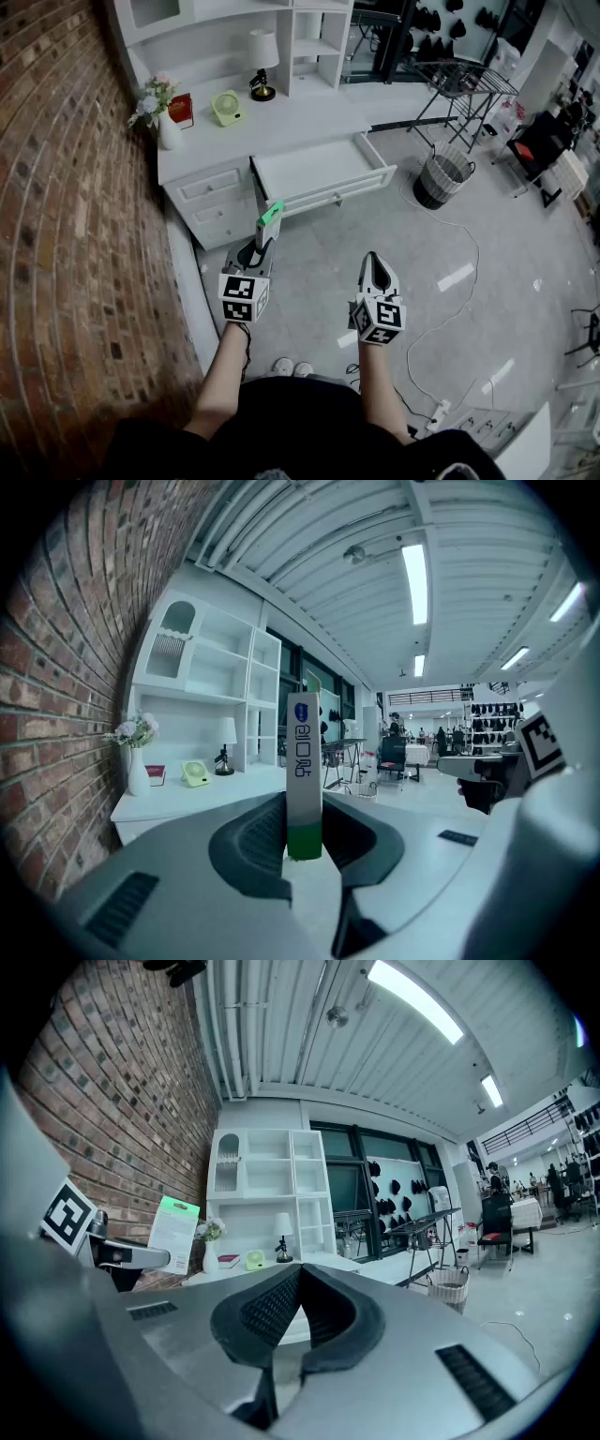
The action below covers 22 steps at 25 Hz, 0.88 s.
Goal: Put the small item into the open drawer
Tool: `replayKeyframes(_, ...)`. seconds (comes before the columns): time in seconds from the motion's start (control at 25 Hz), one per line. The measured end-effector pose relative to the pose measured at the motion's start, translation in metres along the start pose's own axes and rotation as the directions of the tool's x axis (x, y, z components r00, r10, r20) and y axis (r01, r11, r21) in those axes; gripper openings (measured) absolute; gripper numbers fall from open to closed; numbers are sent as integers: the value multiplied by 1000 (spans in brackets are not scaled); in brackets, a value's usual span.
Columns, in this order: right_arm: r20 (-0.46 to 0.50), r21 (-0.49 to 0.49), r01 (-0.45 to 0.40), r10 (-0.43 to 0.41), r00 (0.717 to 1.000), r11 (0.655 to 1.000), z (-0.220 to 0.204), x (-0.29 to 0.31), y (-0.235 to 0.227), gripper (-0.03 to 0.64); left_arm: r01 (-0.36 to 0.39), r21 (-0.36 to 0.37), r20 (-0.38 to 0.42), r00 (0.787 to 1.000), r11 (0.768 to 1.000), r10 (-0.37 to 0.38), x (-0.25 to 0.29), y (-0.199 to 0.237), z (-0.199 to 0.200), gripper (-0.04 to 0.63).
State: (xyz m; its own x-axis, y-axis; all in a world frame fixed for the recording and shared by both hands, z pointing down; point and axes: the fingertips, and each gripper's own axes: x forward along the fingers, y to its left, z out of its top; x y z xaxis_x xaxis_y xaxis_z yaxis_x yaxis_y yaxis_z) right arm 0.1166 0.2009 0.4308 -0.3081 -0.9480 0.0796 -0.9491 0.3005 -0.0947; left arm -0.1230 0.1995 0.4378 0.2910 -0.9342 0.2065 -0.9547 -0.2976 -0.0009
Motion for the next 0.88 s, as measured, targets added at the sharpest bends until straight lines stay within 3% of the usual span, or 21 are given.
replayKeyframes(0.88,19,20,18,-18,1000,1000,5,-4,-1,0,40,-10,-2,999,999,-40,7,-5,-2,92)
